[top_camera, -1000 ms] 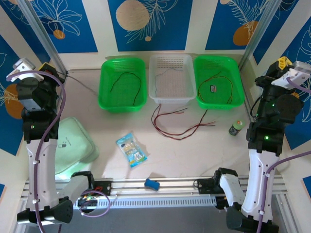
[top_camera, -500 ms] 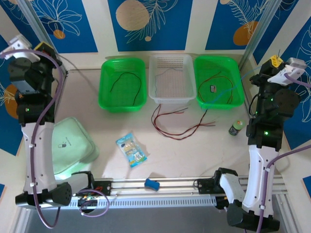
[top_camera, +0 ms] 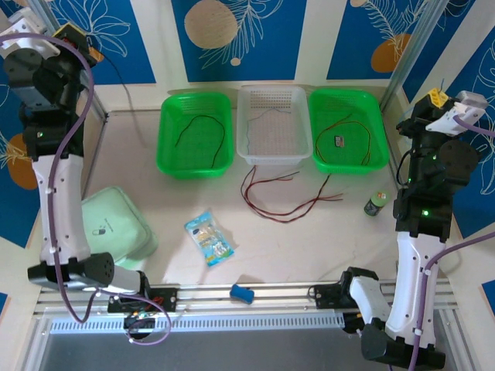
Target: Untangle the cables
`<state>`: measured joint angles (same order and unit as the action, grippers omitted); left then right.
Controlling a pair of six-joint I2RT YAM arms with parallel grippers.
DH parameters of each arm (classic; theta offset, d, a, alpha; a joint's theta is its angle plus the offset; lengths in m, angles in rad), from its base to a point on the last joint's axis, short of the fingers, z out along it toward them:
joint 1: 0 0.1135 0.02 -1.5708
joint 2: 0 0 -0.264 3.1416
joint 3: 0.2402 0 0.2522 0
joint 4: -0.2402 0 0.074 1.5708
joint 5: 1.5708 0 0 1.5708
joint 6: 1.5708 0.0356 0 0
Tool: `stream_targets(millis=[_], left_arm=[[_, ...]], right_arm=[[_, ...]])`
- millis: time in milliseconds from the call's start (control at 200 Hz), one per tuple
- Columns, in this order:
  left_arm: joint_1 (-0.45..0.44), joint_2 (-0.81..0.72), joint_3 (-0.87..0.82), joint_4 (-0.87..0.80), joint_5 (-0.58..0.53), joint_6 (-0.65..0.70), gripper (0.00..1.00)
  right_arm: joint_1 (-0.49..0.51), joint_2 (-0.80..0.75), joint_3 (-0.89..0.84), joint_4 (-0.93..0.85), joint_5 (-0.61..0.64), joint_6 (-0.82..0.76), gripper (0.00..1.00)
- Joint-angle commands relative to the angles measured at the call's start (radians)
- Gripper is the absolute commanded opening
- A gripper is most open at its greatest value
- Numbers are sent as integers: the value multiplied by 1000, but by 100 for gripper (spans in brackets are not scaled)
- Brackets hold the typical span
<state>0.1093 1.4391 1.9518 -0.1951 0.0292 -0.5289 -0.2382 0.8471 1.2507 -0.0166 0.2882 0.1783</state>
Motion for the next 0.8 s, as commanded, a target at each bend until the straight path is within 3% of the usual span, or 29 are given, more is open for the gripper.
stream_targets(millis=[0,300,450,630,795], left_arm=[[7,43,61,22,78,-43,0],[7,142,243,-49,71,-39,0],[2,160,244,-42,97,-63,0],[-85,139,108,-34,45,32,0],[-125,131,-51,5,25,23,0]], right_arm=[[-4,-14,26,-6,-13,21,0],[-3,-20,22,-22,-37,49,0],[-3,-25,19,-26,-38,46,0],[0,-31,12,-29,-53,61,0],[8,-35,16,-35,-48,43,0]])
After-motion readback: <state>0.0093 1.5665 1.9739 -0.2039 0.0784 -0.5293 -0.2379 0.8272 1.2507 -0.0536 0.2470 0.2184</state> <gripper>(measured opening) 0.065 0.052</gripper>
